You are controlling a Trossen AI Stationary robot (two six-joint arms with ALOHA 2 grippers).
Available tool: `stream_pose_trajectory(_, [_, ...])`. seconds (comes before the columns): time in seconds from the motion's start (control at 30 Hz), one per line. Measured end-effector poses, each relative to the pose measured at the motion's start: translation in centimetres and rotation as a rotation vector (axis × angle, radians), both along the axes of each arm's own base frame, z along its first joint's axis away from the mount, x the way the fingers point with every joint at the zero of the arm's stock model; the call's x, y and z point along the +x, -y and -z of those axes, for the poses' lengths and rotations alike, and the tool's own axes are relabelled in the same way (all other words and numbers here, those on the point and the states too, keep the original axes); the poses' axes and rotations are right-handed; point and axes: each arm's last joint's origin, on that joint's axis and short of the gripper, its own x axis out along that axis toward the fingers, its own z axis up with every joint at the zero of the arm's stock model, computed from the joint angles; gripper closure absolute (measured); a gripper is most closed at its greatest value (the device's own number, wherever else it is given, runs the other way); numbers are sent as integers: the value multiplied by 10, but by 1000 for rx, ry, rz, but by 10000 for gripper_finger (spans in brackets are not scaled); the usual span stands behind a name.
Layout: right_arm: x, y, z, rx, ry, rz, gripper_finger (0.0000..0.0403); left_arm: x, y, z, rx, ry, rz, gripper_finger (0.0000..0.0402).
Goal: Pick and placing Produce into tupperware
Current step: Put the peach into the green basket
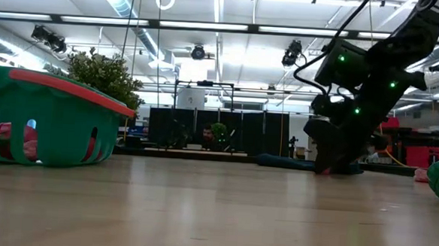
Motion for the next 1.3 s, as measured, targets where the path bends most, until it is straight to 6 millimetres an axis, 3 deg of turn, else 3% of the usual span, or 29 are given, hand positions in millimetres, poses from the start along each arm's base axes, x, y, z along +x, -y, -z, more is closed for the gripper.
stream_pose_trajectory(0.33, [6, 1, 8, -4, 48, 58, 213, 0, 0, 0, 0, -1, 0, 277])
stream_pose_trajectory(0.7, [8, -11, 8, 3, 79, 56, 320, 0, 0, 0, 0, 2, 0, 292])
stream_pose_trajectory(0.87, [20, -24, 3, 54, 221, -23, 351, 3, 2, -4, -13, 52, 6, 292])
stream_pose_trajectory(1.0, [42, -42, -19, 30, 521, -127, 352, 1, 5, -18, -11, 104, 33, 292])
stream_pose_trajectory(1.13, [61, -63, -54, -23, 826, -250, 348, -3, 9, -42, 19, 168, 92, 298])
stream_pose_trajectory(1.3, [91, -88, -94, -97, 918, -366, 349, -14, 13, -80, 40, 289, 154, 314])
